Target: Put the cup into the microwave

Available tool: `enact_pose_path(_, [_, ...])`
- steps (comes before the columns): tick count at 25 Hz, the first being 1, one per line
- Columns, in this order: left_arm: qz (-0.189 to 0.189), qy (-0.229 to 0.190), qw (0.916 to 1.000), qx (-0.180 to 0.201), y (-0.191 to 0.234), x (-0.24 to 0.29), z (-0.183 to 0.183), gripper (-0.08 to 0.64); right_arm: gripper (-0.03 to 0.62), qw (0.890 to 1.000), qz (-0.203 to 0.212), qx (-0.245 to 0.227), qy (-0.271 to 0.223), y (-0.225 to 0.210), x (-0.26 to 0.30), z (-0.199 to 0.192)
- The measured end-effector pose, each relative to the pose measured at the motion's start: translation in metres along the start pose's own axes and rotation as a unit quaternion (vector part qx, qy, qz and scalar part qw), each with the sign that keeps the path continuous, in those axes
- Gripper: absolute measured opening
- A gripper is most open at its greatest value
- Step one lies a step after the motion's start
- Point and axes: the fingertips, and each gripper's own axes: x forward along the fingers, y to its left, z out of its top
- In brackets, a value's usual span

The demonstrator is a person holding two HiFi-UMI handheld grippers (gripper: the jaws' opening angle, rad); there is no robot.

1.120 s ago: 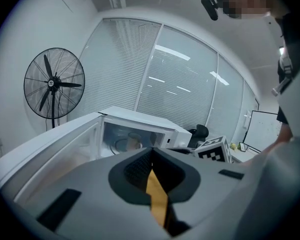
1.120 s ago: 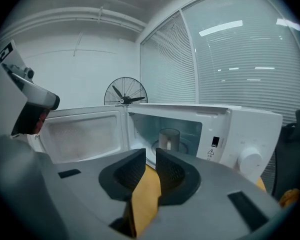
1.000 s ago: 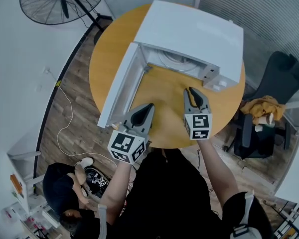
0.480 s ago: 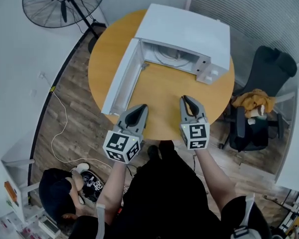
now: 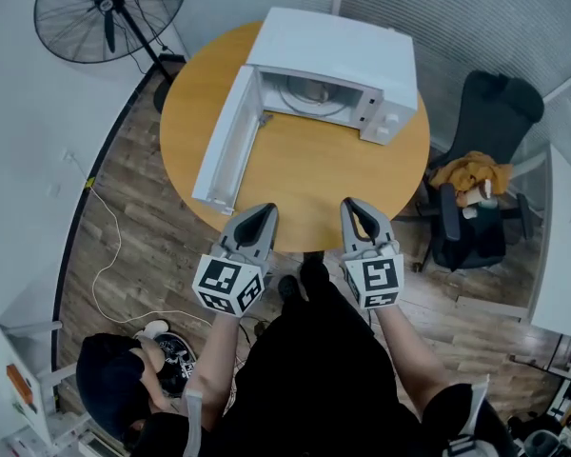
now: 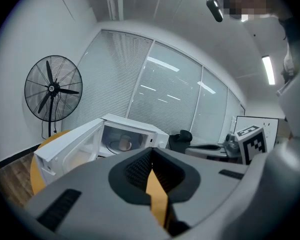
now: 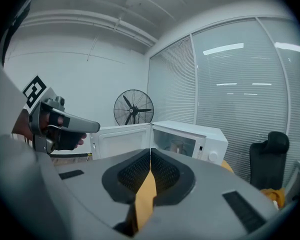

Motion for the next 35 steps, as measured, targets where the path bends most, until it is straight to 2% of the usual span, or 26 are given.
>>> enact_pose_path(6, [-0.018,-0.006,0.9998,0.006,-0.016,-0.015,-0.004,-0.005,0.011,1.000,-0.008,0.010,-0.005,0.012,-0.029,0.001])
enact_pose_path(14, [-0.022,-0.009,0.9997,0.008,-0.035,-0.026,-0.006,-0.005,0.011,0.999,0.004,0.033,-0.014,0.017,-0.055,0.003])
enact_pose_path(22, [-0.018,-0.016,0.9996,0.011,-0.042,-0.030,-0.004,-0.005,0.009,0.999,0.022,0.039,-0.026,0.022,-0.058,0.010])
enact_pose_path(35, [-0.016,-0.016,0.9995,0.022,-0.043,-0.035,0.000,-0.005,0.009,0.999,0.022,0.036,-0.030,0.022,-0.062,0.017])
